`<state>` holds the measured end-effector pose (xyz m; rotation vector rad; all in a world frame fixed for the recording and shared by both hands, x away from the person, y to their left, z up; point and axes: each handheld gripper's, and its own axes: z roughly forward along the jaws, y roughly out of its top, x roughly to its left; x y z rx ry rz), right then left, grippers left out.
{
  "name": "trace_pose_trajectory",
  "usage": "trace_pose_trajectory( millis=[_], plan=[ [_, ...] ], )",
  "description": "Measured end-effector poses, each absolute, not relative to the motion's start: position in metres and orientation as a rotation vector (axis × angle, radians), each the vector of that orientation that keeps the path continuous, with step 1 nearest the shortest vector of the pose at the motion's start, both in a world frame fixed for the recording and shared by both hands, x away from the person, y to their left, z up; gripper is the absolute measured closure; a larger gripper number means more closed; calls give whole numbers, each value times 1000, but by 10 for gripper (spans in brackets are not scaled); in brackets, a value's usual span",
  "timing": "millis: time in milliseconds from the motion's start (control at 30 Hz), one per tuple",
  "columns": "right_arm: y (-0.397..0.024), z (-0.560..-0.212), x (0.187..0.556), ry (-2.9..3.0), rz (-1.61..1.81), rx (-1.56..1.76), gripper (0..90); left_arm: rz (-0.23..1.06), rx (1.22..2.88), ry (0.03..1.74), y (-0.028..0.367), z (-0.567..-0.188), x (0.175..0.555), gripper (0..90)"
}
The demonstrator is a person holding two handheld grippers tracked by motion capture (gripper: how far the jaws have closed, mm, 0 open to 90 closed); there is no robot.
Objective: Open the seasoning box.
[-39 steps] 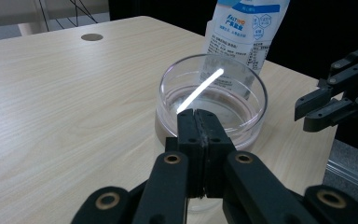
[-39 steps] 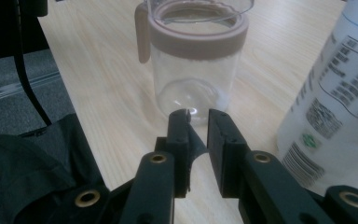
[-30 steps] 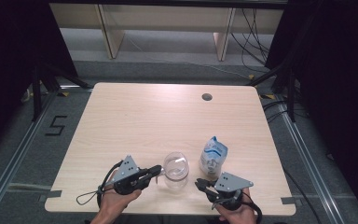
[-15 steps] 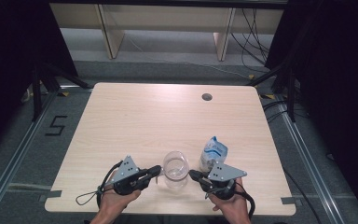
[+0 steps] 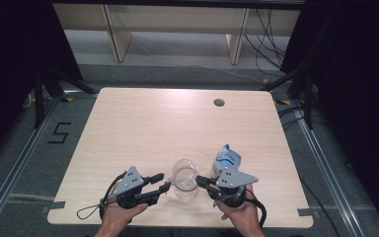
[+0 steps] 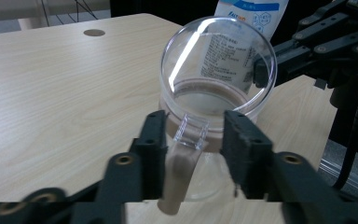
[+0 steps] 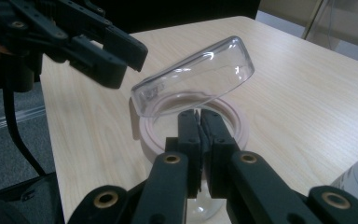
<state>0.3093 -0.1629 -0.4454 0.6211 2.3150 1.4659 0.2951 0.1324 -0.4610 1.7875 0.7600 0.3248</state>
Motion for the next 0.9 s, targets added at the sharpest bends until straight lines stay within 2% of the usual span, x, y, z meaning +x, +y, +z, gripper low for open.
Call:
trace_pose_trajectory(
  millis=[100,200,500,900],
  plan=[
    [-161,-443,308,2316,1471,619,875,301,1824,776,134,-467,291,375],
    [-158,-441,308,2313,1471,604,875,284,1862,798,138,-475,287,307],
    [-146,-434,305,2305,1489,571,875,295,1921,829,153,-492,284,270],
    [-130,-432,304,2332,1501,509,875,315,1901,897,166,-498,284,257]
  ],
)
